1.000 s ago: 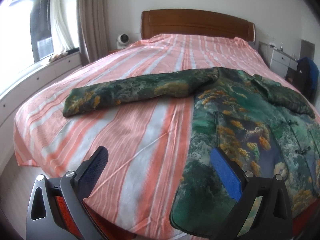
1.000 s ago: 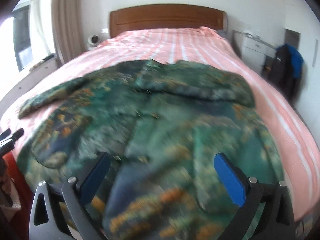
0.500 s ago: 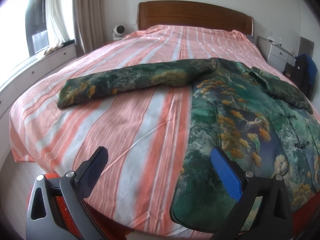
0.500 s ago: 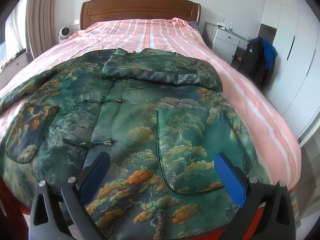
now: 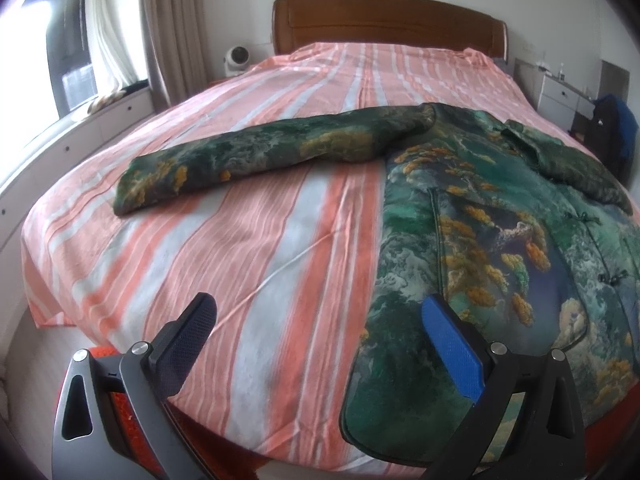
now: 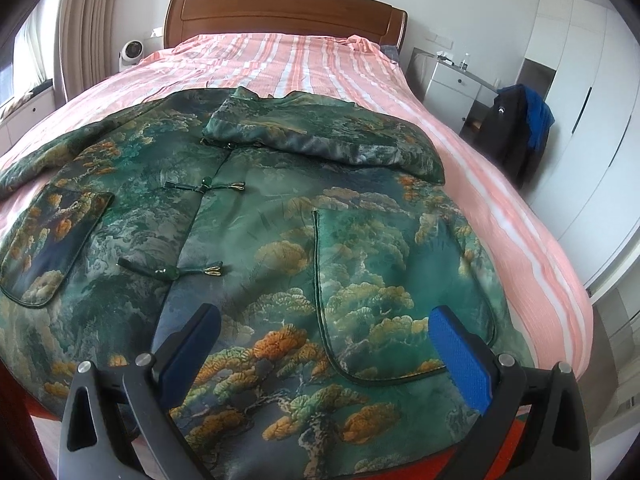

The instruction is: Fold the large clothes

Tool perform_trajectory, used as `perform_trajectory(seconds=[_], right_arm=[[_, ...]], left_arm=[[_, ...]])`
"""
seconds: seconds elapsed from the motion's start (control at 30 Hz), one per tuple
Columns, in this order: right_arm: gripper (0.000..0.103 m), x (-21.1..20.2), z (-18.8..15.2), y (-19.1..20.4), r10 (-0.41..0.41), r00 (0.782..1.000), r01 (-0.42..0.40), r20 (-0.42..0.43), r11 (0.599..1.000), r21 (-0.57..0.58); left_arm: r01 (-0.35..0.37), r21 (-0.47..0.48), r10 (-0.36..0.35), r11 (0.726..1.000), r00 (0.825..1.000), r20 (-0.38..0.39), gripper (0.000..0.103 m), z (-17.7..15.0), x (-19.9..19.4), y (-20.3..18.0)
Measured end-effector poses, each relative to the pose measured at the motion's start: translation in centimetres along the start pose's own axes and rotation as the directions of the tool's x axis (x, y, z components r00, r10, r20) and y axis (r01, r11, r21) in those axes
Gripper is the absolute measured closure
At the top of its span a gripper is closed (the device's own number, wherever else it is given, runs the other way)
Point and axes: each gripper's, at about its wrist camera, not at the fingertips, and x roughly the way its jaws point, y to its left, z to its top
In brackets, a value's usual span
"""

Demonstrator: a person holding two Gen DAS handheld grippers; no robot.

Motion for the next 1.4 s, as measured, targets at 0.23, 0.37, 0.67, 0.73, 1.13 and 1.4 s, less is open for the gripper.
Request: perform_trajectory(seconds=[0.23,0.37,0.67,0.73,1.13,1.4], right_arm=[[0.001,-0.04,-0.08,0.34,-0.024,1.0,0.024,0.004,0.999,-0.023],[0.001,-0.07,-0.09,0.5,-0.037,0.999,0.037,0.007,0.999,-0.034],[0.001,0.0,-0.14,0.48,-0.053,0.999,0.053,0.003,0.998,-0.044],[0.001,-0.07,-0.12,0.51,-0.059,0.998,0.059,0.006,0.997,-0.049],[0.001,-0.2,-0.07,0.66,-0.072,0.997,0.072,0.01,0.995,-0.063],[0.001,-0.15,-0.06,0.69,-0.081,0.997,0.081,0.008,0.994,-0.068]], left_arm=[[-0.006,-0.013,0.006,1.0,1.0,-0.008,0.001,-0.04,0.22,0.34],[-0.008,-0.013,0.008,1.0,1.0,-0.011,0.001,-0.06,0.29,0.37],[-0.012,-0.011,0.011,1.0,1.0,-0.017,0.001,-0.11,0.42,0.43],[-0.012,-0.011,0.012,1.0,1.0,-0.019,0.001,-0.17,0.45,0.42],[-0.015,-0.01,0.014,1.0,1.0,-0.027,0.001,-0.29,0.66,0.41],[-0.016,-0.008,0.016,1.0,0.999,-0.035,0.001,-0.33,0.9,0.28]])
